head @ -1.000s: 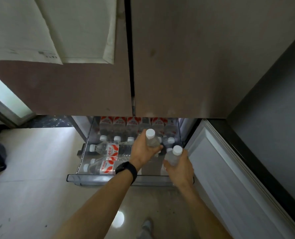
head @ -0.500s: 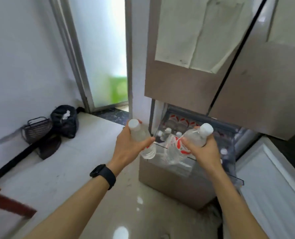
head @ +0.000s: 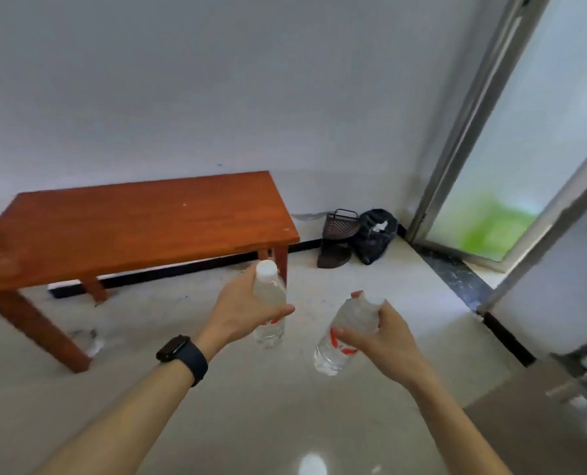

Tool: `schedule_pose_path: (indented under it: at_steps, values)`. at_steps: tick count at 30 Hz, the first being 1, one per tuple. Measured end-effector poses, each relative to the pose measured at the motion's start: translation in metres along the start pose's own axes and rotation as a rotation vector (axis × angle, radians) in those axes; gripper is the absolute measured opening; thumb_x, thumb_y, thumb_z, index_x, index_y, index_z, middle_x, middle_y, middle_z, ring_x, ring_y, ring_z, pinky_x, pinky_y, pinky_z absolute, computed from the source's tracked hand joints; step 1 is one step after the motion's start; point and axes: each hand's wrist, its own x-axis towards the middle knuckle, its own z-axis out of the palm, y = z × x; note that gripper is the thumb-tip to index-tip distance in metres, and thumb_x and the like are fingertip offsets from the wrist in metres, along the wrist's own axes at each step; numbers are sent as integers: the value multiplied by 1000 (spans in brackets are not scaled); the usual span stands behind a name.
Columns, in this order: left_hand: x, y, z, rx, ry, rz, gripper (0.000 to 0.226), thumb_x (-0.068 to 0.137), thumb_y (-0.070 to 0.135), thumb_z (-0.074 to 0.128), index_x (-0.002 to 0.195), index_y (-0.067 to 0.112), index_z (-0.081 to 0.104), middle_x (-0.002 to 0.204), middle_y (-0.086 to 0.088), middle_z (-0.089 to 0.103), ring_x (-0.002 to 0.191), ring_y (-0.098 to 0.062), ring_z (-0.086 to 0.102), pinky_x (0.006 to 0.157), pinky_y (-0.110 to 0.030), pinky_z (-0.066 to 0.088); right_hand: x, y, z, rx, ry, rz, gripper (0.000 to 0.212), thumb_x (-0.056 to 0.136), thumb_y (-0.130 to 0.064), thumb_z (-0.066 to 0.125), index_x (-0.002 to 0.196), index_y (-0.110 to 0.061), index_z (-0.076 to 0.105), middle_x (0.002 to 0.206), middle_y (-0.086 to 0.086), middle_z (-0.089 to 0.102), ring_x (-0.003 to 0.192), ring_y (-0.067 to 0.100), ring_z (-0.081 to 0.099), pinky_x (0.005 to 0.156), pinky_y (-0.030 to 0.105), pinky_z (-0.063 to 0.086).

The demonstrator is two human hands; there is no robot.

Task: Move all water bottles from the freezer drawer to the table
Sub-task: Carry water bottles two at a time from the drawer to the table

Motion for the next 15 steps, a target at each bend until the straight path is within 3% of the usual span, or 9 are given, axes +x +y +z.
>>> schedule_pose_path:
  at_steps: [4, 9, 12, 15]
  values:
    - [-28, -48, -63, -30, 126, -166, 68, 67, 43, 90, 122, 32, 52, 105, 12, 59, 97, -11, 58, 84, -33, 50, 23, -41, 72, -64, -198, -96, 49, 67, -43, 86, 103, -48, 52, 95, -22, 66, 90, -10, 61, 69, 12, 48]
    - [-44, -101, -118, -10, 179, -268, 58, 71, 39, 89, 116, 31, 53, 99, 9, 63, 90, -7, 63, 77, -27, 54, 56, -72, 136, -126, -383, -171, 56, 73, -38, 84, 121, -33, 54, 107, -15, 66, 96, 2, 64, 81, 22, 52]
    - [-36, -130, -141, 23, 232, -307, 52, 69, 40, 89, 105, 37, 52, 95, 10, 64, 85, -6, 65, 65, -15, 47, 84, -86, 169, -132, -430, -219, 57, 73, -38, 84, 119, -38, 51, 104, -20, 63, 92, -4, 61, 71, 13, 45]
    - [-20, -159, -162, 39, 280, -340, 54, 67, 44, 89, 104, 39, 50, 94, 13, 62, 83, -4, 63, 64, -15, 46, 121, -97, 203, -151, -490, -259, 59, 74, -41, 83, 121, -40, 48, 105, -21, 61, 94, -4, 60, 71, 11, 43]
